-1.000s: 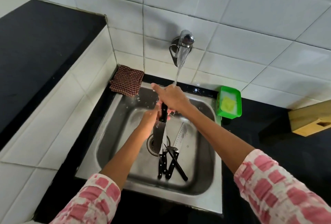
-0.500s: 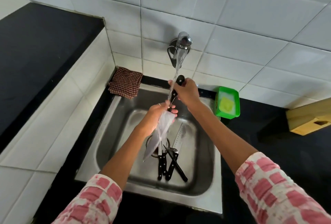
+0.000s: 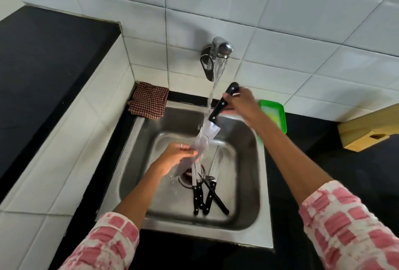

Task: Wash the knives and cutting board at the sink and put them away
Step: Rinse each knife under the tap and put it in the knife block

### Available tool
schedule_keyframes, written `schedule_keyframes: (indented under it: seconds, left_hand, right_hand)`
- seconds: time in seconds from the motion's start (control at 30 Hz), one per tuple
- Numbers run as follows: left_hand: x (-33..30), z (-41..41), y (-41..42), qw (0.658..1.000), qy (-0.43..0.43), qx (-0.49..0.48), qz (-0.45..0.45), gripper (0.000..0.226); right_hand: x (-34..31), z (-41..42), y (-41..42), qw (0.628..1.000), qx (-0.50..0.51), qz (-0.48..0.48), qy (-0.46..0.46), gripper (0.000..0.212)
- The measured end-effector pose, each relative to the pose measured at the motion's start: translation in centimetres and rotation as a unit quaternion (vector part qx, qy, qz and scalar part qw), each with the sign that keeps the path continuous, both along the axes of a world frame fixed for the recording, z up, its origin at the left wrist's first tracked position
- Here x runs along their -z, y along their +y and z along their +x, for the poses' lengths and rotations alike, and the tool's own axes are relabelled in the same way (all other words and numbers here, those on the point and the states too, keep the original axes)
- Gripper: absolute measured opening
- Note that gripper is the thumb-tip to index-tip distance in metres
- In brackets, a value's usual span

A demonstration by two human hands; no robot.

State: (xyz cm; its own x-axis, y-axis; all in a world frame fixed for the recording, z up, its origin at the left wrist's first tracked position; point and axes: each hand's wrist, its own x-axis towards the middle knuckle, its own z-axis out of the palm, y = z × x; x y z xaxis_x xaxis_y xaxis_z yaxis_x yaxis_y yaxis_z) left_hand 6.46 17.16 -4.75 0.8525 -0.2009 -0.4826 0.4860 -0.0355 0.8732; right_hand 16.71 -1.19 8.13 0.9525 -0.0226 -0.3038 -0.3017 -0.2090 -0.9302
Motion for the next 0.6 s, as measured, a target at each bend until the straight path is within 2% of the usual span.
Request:
schedule_keyframes:
  seconds: [0.1,0.2,0.3,0.37,0.43,0.6]
  left_hand:
    - [-1.4,0.8,-0.8,0.999,-0.024,-0.018,-0.013,0.007]
    - [-1.8,1.4,-1.1,0.999,-0.044,-0.020,-0.025,0.006]
    - [-0.6,1.0,0.0,0.998,-0.036,-0.028,-0.032,0.007]
    - [0.8,0.5,1.0,0.999,-0.031,-0.010,-0.026,0.004]
    - [1.5,0.3,1.8,0.999,-0.018,0.008,-0.035,0.011]
    - [1.5,0.6,2.9,0.997,0.010,0.030,-0.064,0.014]
  right_hand:
    - [1.9,-2.5,2.9,0.995,-0.071,-0.072,0.007,0.026]
    - [2.7,-3.7,5.1,0.978,-0.121,-0.166,-0.045,0.019]
    - [1.8,-3.7,5.3,0.975,-0.133,-0.168,-0.066,0.023]
    - [1.0,-3.3,4.8,0.987,-0.046,-0.131,-0.078,0.026]
    - [0.2,-2.6,3.9,0.987,0.071,-0.105,-0.103,0.025]
    - [-0.8,-1.5,0.4,0.977,0.191,-0.039,-0.083,0.019]
